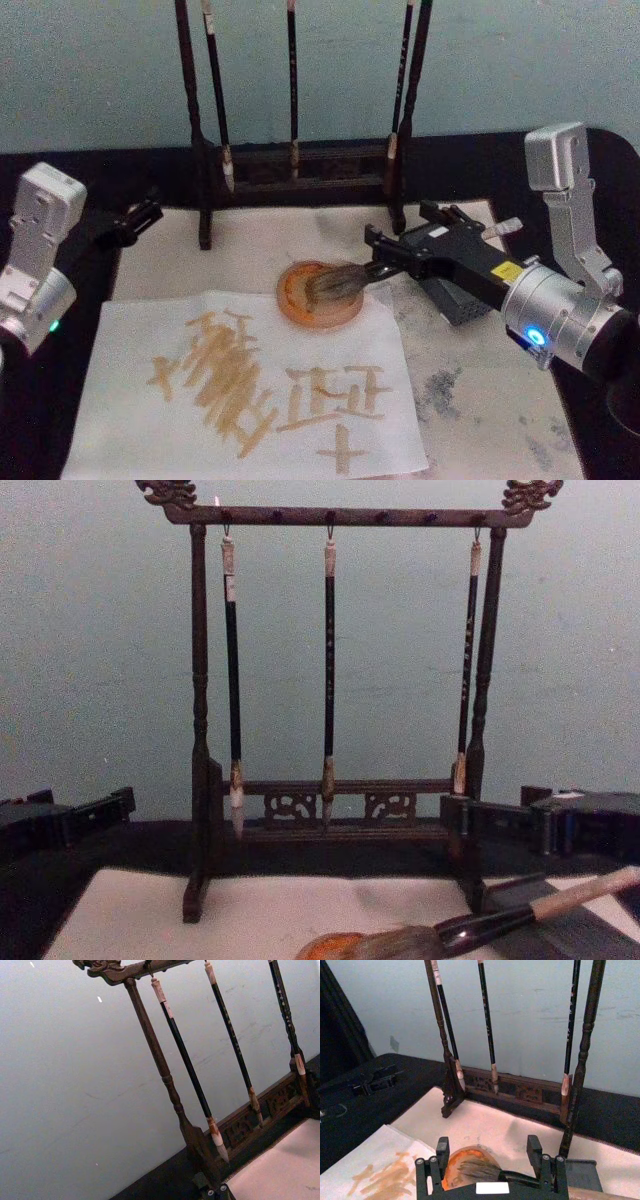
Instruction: Pick up the brush from the inkstone, write on the paper, then place the brush back to its original position.
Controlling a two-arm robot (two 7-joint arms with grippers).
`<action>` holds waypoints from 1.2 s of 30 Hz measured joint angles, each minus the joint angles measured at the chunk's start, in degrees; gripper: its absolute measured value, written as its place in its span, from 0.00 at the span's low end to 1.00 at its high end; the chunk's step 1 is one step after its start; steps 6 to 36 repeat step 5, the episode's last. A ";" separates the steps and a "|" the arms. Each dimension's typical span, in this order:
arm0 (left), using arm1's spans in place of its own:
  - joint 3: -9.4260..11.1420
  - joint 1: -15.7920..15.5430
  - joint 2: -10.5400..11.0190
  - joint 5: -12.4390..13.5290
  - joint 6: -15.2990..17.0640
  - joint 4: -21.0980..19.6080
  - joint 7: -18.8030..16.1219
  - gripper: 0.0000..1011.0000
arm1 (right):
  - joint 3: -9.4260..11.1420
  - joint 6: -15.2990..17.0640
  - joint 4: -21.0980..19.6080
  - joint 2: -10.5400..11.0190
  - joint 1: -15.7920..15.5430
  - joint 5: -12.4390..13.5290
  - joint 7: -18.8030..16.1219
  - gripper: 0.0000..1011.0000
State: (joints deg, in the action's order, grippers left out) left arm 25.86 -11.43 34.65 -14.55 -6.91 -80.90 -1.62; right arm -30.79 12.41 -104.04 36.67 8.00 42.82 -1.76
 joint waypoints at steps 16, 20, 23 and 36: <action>0.00 0.00 0.00 0.01 0.00 0.00 0.00 0.99 | 0.03 -0.03 -0.02 0.03 -0.05 0.10 0.08 0.99; 0.00 0.00 0.00 0.01 0.00 0.00 0.00 0.99 | 0.03 -0.03 -0.02 0.03 -0.05 0.10 0.08 0.99; 0.00 0.00 0.00 0.01 0.00 0.00 0.00 0.99 | 0.03 -0.03 -0.02 0.03 -0.05 0.10 0.08 0.99; 0.00 0.00 0.00 0.01 0.00 0.00 0.00 0.99 | 0.03 -0.03 -0.02 0.03 -0.05 0.10 0.08 0.99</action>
